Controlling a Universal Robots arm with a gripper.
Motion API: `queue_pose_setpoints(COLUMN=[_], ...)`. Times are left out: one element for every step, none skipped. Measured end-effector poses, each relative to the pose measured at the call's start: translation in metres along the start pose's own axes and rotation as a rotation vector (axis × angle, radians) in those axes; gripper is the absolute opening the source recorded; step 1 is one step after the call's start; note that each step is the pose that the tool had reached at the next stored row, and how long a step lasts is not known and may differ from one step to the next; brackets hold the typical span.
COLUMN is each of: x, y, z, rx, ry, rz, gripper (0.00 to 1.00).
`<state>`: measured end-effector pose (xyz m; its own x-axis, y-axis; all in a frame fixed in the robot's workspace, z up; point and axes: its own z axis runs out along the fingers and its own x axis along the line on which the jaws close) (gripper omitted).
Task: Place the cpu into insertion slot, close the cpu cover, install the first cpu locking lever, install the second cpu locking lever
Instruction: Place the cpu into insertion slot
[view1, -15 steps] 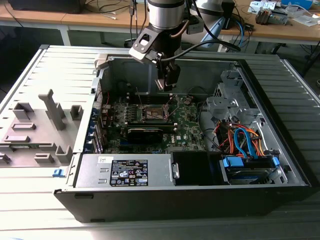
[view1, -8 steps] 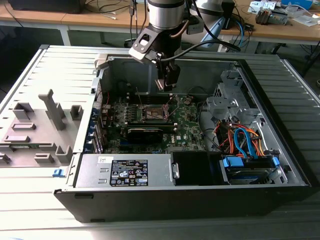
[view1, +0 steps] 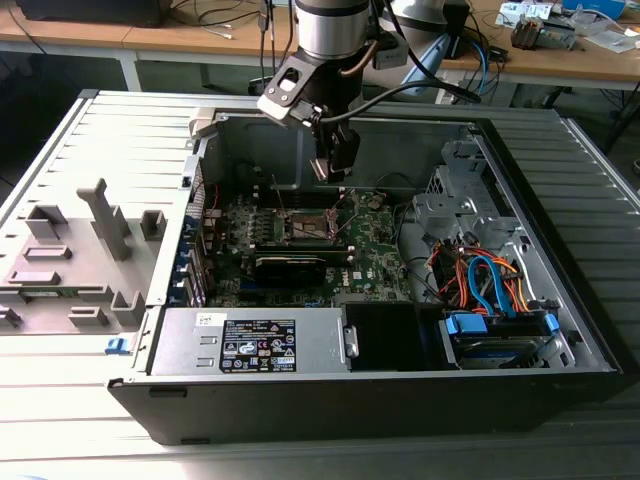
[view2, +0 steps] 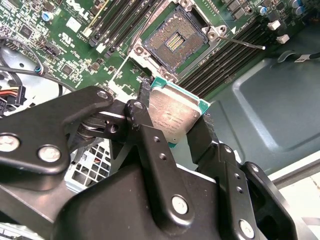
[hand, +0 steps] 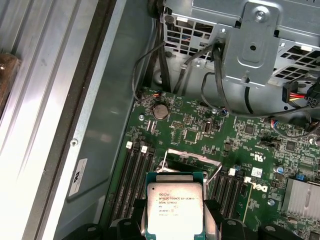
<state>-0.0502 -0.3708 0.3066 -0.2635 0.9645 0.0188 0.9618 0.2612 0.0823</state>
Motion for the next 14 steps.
queue_pose_setpoints(x=[0.0000, 0.0000, 0.0000, 0.0000, 0.0000, 0.0000, 0.0000, 0.0000, 0.0000, 0.0000, 0.0000, 0.0000, 0.0000, 0.0000], y=[0.0000, 0.0000, 0.0000, 0.0000, 0.0000, 0.0000, 0.0000, 0.0000, 0.0000, 0.0000, 0.0000, 0.0000, 0.0000, 0.0000], z=[0.0000, 0.0001, 0.0001, 0.0001, 0.0001, 0.0002, 0.0002, 0.0002, 0.0002, 0.0002, 0.0003, 0.0003, 0.0004, 0.0004], rx=[0.0000, 0.0000, -0.0001, -0.0001, -0.0001, -0.0001, -0.0001, -0.0001, -0.0001, -0.0002, -0.0002, -0.0003, -0.0003, -0.0003], ry=[-0.0001, -0.0002, -0.0002, -0.0003, -0.0005, -0.0005, -0.0006, -0.0007, -0.0008, -0.0009, -0.0010, -0.0011, -0.0013, -0.0014], rz=[0.001, 0.002, 0.003, 0.004, 0.005, 0.006, 0.007, 0.008, 0.009, 0.010, 0.013, 0.014, 0.016, 0.017], gripper=[0.54, 0.54, 0.54, 0.54, 0.54, 0.54, 0.54, 0.54, 0.54, 0.54, 0.54, 0.54, 0.54, 0.54])
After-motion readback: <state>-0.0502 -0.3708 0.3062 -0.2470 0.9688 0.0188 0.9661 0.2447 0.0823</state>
